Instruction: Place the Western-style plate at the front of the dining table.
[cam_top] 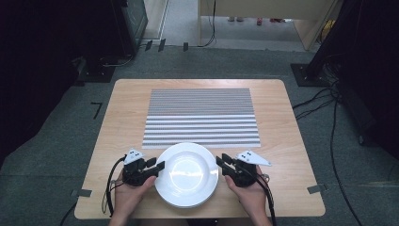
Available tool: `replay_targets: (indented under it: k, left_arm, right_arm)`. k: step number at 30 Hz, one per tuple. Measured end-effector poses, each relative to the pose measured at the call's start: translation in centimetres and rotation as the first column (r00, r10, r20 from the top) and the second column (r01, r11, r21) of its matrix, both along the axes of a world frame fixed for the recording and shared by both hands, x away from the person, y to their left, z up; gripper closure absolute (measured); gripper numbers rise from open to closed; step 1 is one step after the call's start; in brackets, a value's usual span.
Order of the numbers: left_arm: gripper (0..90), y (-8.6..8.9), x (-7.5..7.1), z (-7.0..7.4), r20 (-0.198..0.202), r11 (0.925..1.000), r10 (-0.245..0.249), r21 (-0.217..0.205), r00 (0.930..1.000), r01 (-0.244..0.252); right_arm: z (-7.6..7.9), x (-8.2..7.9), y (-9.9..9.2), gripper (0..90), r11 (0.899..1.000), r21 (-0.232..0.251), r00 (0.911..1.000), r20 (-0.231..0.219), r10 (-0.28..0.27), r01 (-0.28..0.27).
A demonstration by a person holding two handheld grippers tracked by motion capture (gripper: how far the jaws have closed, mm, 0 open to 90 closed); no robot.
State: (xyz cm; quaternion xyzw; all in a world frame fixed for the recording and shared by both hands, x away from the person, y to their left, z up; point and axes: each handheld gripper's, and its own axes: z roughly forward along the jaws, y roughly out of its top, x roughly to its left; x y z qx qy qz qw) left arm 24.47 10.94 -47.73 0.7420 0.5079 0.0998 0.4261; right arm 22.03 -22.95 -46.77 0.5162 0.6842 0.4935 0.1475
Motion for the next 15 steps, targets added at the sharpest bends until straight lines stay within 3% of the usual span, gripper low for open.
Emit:
replay_targets:
  k: [4, 10, 15]
  left_arm:
    - [55.9, -0.1, 0.0, -0.3, 0.01, 0.9997, 0.002, 0.026, 0.9999, -0.002]
    - [59.4, -0.2, 0.0, -0.2, 0.01, 0.9997, -0.015, 0.021, 0.9998, 0.015]
    - [65.5, 0.0, -0.2, 0.0, 0.007, 0.9997, -0.008, 0.022, 0.9999, 0.007]
  right_arm:
    - [-0.9, 0.3, 0.9, 69.6, 1.0, -0.001, 0.9999, -0.011, 0.007, -0.007]
    - [-1.7, -0.2, 0.3, 75.4, 0.996, 0.093, 0.9959, -0.091, 0.009, -0.001]
    - [-1.9, -0.7, -0.2, 77.0, 0.993, 0.116, 0.9928, -0.12, -0.007, 0.021]
